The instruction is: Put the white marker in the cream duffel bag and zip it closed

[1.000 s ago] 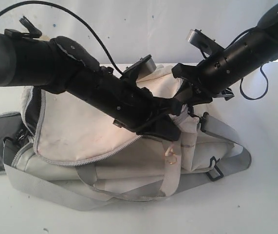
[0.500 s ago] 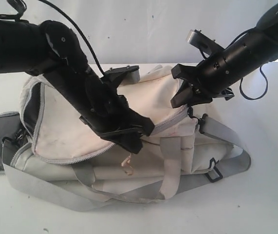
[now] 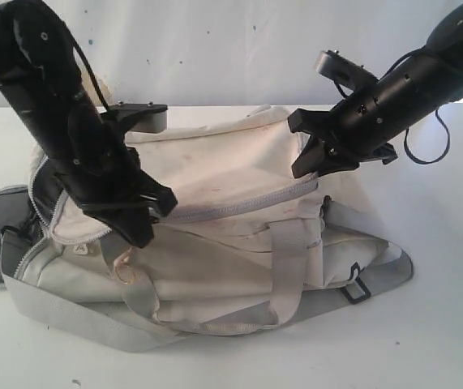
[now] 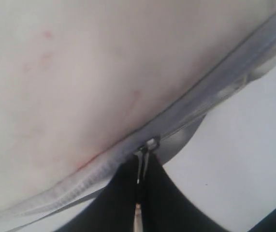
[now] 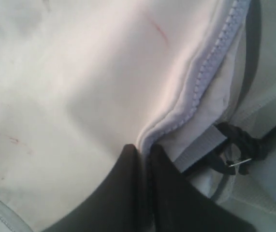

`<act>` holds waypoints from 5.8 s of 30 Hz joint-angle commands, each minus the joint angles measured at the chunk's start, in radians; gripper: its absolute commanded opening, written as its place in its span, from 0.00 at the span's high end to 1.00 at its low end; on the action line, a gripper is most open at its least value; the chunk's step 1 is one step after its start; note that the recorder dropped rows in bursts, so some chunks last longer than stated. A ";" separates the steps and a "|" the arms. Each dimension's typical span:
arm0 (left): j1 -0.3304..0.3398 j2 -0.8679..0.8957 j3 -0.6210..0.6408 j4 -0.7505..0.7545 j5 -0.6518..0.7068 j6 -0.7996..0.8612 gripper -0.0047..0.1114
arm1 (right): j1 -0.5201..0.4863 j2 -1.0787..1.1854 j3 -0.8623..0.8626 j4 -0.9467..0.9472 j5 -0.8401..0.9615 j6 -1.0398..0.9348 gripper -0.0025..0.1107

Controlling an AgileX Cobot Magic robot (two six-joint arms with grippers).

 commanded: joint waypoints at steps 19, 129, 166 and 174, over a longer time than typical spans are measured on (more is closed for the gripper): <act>0.370 -0.103 0.008 0.227 0.062 -0.012 0.96 | -0.075 -0.006 0.000 -0.064 -0.078 0.045 0.98; 0.370 -0.202 0.132 -0.226 0.062 0.169 0.82 | 0.621 -0.006 -0.043 -0.069 -0.413 -0.559 0.98; 0.368 -0.270 0.398 -0.392 -0.192 0.501 0.96 | 0.621 -0.006 -0.043 -0.071 -0.437 -0.559 0.98; 0.409 -0.332 0.265 -0.251 0.062 0.194 0.96 | 0.621 -0.006 -0.043 -0.282 -0.396 -0.370 0.98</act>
